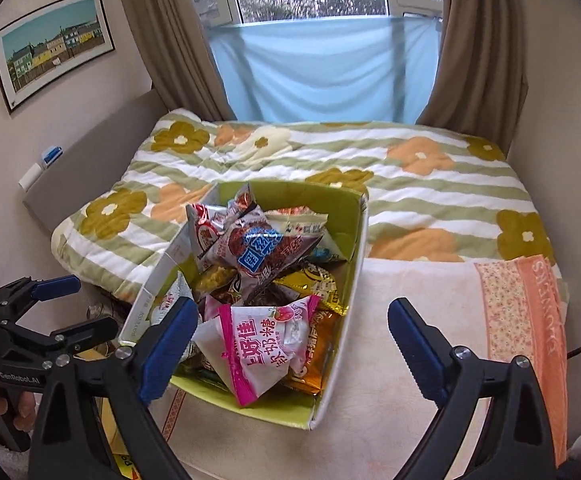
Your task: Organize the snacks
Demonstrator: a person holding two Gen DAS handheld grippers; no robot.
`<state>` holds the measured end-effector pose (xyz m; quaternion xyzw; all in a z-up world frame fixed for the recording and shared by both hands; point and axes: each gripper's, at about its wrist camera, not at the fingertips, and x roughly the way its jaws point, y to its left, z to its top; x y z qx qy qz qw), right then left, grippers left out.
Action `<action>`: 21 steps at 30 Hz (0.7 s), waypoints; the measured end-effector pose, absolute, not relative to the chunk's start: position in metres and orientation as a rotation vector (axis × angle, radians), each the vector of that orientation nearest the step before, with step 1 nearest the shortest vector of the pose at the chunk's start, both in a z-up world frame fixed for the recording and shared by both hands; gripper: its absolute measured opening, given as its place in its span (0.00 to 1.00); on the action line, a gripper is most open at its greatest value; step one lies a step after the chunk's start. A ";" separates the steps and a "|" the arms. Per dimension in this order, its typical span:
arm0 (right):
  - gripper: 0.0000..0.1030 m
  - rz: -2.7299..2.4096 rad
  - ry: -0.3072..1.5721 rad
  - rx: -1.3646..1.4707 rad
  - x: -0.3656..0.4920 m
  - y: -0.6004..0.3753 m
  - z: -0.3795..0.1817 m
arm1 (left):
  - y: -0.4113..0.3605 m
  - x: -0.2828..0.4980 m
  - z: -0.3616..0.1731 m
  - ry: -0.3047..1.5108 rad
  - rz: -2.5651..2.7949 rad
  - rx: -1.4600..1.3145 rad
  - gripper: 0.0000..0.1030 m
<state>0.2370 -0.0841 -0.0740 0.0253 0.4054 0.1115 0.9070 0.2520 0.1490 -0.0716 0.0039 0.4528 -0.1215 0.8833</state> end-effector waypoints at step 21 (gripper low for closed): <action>0.99 -0.018 0.586 0.011 0.034 -0.173 0.016 | 0.070 0.044 0.025 0.582 -0.175 -0.040 0.99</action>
